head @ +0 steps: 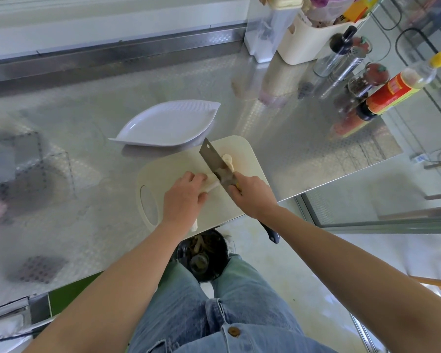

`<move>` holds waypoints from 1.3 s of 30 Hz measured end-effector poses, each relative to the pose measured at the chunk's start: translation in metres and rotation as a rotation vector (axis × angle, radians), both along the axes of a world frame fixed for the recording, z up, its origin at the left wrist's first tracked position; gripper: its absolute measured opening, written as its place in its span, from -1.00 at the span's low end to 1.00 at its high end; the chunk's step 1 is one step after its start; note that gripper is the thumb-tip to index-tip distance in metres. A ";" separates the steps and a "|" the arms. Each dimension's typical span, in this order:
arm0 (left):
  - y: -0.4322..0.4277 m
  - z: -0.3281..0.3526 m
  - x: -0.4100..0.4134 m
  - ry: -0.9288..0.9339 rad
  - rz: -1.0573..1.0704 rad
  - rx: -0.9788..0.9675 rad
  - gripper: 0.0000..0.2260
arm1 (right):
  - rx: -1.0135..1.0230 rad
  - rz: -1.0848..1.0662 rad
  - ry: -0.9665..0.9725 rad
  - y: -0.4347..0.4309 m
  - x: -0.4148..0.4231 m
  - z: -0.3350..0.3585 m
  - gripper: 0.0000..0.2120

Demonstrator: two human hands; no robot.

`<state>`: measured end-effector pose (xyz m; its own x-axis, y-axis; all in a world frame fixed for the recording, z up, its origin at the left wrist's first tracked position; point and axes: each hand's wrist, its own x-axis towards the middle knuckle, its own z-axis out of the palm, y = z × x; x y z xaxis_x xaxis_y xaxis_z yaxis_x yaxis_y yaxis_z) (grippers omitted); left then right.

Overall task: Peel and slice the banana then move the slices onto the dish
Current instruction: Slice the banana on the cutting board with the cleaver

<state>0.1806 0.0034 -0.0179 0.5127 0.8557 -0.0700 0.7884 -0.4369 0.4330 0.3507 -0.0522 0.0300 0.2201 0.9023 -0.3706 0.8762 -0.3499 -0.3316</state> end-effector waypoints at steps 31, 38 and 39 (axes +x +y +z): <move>-0.001 0.002 -0.003 0.002 0.009 0.029 -0.67 | 0.038 -0.007 0.003 0.001 -0.002 -0.001 -0.83; -0.001 0.000 -0.005 0.036 0.005 0.042 -0.75 | 0.043 0.035 -0.010 0.003 0.002 0.016 -0.83; -0.001 0.000 -0.005 0.035 0.005 0.042 -0.75 | 0.034 0.041 -0.013 0.002 0.001 0.016 -0.83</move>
<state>0.1757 0.0027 -0.0184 0.5065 0.8607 -0.0521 0.8047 -0.4502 0.3870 0.3513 -0.0497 0.0462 0.1875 0.9226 -0.3371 0.8940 -0.3025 -0.3307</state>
